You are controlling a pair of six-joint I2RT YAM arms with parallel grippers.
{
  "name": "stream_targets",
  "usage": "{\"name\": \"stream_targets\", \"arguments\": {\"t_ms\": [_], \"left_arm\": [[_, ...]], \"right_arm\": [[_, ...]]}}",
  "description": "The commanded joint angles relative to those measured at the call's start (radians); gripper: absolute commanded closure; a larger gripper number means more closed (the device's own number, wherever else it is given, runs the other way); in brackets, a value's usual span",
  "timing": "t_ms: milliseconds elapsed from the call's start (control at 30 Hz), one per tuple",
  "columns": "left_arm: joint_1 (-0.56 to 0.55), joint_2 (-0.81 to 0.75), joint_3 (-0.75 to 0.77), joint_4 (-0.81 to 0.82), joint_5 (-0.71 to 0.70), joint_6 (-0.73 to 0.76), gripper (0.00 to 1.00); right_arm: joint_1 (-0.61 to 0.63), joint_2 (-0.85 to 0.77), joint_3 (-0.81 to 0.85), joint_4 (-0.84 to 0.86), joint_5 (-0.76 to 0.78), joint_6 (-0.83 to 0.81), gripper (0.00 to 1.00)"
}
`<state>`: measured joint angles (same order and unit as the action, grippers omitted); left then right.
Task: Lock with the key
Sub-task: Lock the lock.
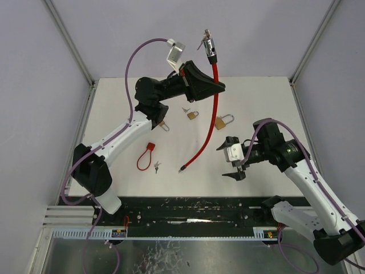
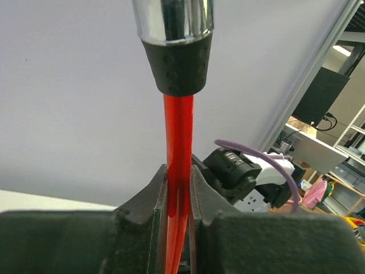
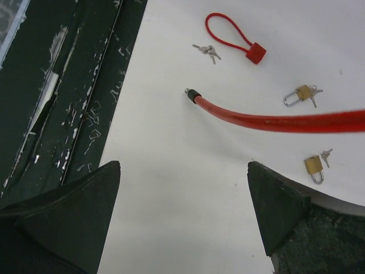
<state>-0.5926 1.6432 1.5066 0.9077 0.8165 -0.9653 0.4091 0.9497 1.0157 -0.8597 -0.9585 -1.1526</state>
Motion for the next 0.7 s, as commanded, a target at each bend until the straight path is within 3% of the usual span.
{"name": "stream_targets", "arguments": {"t_ms": [0,200,500,667], "left_arm": [[0.014,0.026,0.046,0.027,0.012,-0.049,0.99],[0.028,0.067,0.064,-0.034,-0.074,-0.065,0.99],[0.059,0.125,0.089,-0.012,-0.088,-0.140,1.00],[0.079,0.132,0.111,-0.058,-0.081,-0.131,1.00]], "right_arm": [[0.102,-0.028,-0.028,-0.019,0.094,-0.118,0.02],[0.283,-0.024,-0.132,0.086,0.164,-0.129,0.04],[0.555,0.090,-0.225,0.325,0.531,-0.205,0.08],[0.721,0.267,-0.194,0.509,0.775,-0.283,0.08]]}}
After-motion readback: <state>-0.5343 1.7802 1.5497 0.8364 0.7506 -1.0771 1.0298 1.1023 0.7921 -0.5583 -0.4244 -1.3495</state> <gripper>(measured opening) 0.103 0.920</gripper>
